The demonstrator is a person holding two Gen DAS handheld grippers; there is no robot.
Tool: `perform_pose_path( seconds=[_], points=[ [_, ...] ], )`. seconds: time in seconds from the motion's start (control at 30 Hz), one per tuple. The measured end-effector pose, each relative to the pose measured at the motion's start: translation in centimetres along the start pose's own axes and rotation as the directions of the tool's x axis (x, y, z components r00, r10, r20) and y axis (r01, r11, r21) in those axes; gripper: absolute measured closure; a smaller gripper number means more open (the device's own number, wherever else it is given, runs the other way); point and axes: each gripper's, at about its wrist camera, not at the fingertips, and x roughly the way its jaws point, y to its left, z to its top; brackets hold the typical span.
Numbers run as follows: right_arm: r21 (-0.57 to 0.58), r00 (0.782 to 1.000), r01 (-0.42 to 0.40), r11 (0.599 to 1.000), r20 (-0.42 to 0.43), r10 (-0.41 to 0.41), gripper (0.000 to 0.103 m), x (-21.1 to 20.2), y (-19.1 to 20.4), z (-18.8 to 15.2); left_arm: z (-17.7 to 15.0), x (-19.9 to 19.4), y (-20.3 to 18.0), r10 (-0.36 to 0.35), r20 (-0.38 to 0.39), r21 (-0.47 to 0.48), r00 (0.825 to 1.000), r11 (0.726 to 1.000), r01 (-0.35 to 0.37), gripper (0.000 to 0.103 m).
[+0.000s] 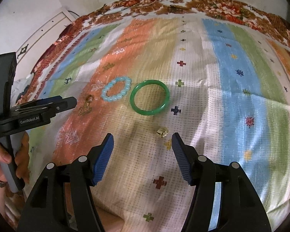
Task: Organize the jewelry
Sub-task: 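Move both open grippers from the tin toward the gold ring and charm, then grasp the small gold ring with the left gripper while the right grasps the gold charm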
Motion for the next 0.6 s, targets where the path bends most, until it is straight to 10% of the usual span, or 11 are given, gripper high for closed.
perform_pose_path(
  seconds=[0.6],
  points=[
    [0.010, 0.999, 0.015, 1.000, -0.050, -0.015, 0.041, 2.7, -0.6, 0.7, 1.0, 4.2, 0.6, 0.038, -0.067, 0.045, 0.997, 0.998, -0.036, 0.036]
  ],
)
